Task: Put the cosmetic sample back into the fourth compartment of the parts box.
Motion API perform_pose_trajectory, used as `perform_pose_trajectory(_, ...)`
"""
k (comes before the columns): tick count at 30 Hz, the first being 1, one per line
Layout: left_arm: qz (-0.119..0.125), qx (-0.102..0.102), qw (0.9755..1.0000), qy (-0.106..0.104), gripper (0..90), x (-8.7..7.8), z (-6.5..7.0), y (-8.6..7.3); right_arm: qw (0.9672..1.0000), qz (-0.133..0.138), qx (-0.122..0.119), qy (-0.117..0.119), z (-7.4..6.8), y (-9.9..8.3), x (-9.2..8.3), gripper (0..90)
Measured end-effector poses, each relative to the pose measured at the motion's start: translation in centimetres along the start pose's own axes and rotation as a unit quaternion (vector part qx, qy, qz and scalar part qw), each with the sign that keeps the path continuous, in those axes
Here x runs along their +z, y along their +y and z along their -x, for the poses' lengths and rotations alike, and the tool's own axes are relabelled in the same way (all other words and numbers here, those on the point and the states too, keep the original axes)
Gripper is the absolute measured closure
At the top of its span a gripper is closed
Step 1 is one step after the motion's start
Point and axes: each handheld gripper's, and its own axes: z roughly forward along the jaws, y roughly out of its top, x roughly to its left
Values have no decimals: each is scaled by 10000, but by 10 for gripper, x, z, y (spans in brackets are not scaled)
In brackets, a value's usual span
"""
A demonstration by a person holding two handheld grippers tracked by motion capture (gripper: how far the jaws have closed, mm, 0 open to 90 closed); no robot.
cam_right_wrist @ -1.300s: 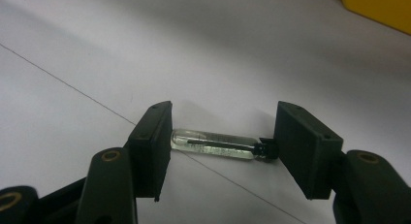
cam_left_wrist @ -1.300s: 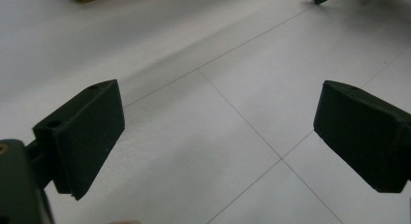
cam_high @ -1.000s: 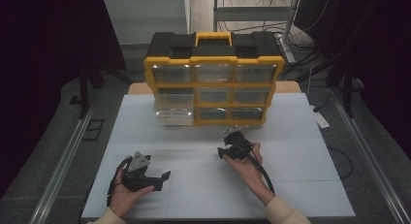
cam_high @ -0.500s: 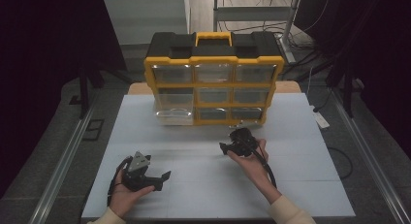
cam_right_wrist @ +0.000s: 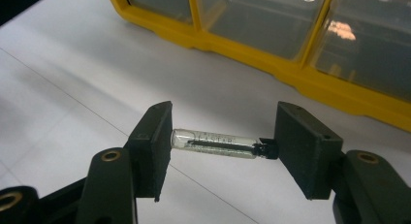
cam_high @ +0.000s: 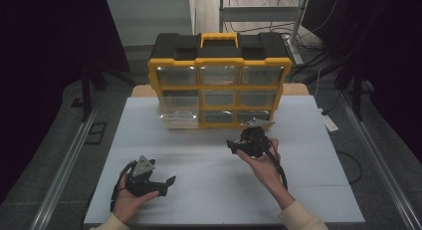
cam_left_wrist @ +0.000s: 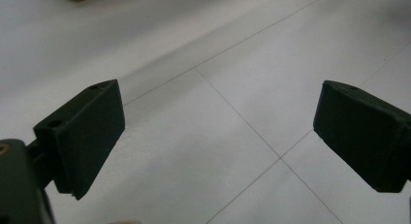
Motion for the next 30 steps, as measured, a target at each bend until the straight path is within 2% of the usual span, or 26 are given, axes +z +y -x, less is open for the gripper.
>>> perform_pose_trajectory(17, 5, 3, 10000, 0, 53, 0, 0, 0, 9989, 428, -122, 168, -7, 13, -26, 410)
perform_pose_trajectory(30, 11, 7, 10000, -6, 52, 1, 0, 0, 9959, 803, -277, 301, -12, 22, -46, 410)
